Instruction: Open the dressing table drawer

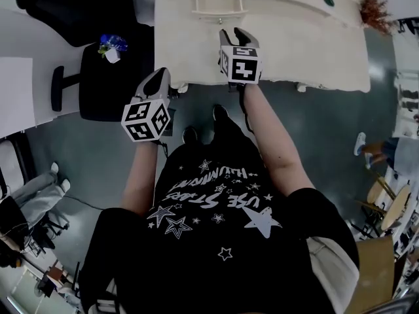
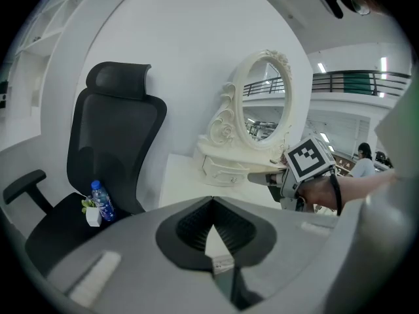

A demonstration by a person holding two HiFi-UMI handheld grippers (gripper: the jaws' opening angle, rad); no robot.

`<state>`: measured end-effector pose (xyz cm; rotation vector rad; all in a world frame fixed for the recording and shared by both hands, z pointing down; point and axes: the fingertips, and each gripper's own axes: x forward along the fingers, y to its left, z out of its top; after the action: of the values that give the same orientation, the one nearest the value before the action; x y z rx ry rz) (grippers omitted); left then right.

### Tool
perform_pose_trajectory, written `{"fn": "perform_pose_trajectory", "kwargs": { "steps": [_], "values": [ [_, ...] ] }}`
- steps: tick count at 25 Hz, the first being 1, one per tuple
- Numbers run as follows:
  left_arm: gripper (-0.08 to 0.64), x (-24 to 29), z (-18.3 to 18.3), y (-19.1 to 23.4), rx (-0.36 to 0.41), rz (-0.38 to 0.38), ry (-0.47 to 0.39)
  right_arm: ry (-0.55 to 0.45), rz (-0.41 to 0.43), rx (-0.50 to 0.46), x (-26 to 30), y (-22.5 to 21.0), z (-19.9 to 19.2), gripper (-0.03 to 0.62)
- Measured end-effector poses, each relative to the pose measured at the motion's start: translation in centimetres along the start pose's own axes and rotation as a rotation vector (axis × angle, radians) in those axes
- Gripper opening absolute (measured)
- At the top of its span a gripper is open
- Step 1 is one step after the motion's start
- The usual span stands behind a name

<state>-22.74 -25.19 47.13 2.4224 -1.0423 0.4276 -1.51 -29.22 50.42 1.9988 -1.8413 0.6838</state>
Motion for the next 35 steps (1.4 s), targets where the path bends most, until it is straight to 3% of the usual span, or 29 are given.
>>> {"fn": "perform_pose_trajectory", "kwargs": {
  "steps": [6,12,18,23,27,35],
  "values": [
    [0.002,-3.0,0.3,-1.1,0.030,-0.044,-0.035,-0.075,-0.028,0.021,-4.8,1.1,1.1,0.126],
    [0.002,-6.4,0.2,-1.7,0.065,-0.115,-0.048,-0.125,-0.069,0.035,-10.1,3.2,1.1,0.028],
    [0.002,-9.3,-1.7,-2.0,0.094,-0.178,-0.034,-0.167,-0.111,0.078,-15.5,5.1,-1.5,0.026],
    [0.002,-11.0,-3.1,-3.1,0.084,-0.198,-0.033,-0.148,-0.107,0.045,-18.5,5.8,-3.3,0.026],
    [0.002,-11.2,-2.9,-4.2,0.081,-0.177,-0.050,-0.150,-0.080,0.018,-19.6,4.8,-3.1,0.026],
    [0.002,-11.4,-3.9,-8.0,0.049,-0.043,-0.079,-0.165,0.036,-0.018,-20.2,1.2,-2.9,0.026]
  ]
}}
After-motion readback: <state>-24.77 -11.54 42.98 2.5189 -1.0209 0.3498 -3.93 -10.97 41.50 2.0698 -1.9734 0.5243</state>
